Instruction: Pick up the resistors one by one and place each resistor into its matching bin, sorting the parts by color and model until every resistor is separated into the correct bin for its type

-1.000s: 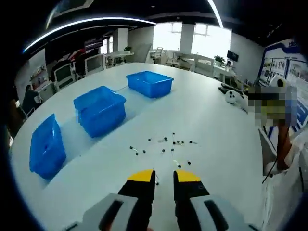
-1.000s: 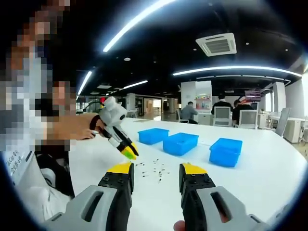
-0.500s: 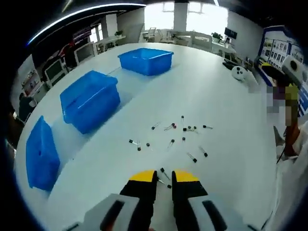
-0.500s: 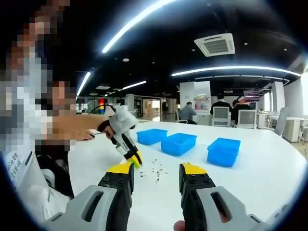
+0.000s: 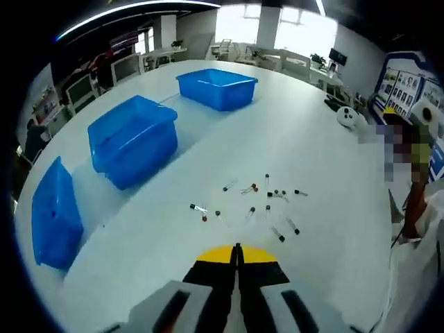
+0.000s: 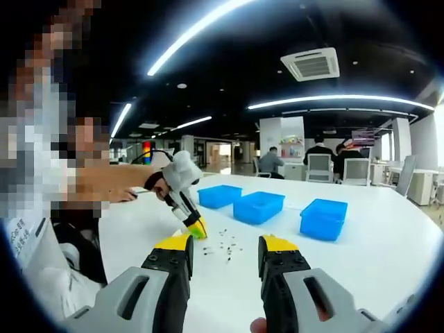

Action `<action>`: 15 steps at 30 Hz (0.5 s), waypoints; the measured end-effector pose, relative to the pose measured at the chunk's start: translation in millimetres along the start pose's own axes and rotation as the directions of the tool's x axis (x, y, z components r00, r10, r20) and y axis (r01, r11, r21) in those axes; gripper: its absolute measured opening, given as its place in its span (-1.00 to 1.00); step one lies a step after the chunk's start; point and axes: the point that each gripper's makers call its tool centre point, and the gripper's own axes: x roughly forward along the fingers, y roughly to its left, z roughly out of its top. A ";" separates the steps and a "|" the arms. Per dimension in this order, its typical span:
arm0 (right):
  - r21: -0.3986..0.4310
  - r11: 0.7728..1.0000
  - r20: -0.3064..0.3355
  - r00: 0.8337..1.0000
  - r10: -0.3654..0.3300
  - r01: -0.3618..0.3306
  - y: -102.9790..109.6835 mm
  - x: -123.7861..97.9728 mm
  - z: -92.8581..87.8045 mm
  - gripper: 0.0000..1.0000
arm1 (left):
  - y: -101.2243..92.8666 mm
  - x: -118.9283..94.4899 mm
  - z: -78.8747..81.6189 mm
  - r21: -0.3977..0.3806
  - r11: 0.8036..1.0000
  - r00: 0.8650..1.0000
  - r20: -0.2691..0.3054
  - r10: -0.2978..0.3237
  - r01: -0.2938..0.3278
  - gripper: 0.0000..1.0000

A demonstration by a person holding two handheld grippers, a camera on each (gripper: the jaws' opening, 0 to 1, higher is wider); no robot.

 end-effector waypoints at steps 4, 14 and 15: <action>-0.001 1.000 0.001 1.000 0.002 -0.002 1.6 0.3 -0.3 -0.21 | -3.1 -24.3 13.7 0.007 1.000 0.996 0.084 0.015 -0.015 -0.92; -0.004 1.000 -0.004 1.000 0.007 -0.007 4.6 1.6 -1.6 -0.21 | -10.8 -94.2 38.3 0.005 0.998 0.924 0.378 0.060 -0.067 -0.92; -0.004 1.000 -0.004 1.000 0.007 -0.007 4.6 1.8 -1.4 -0.21 | -11.7 -102.2 39.0 0.007 0.997 0.909 0.412 0.067 -0.077 -0.92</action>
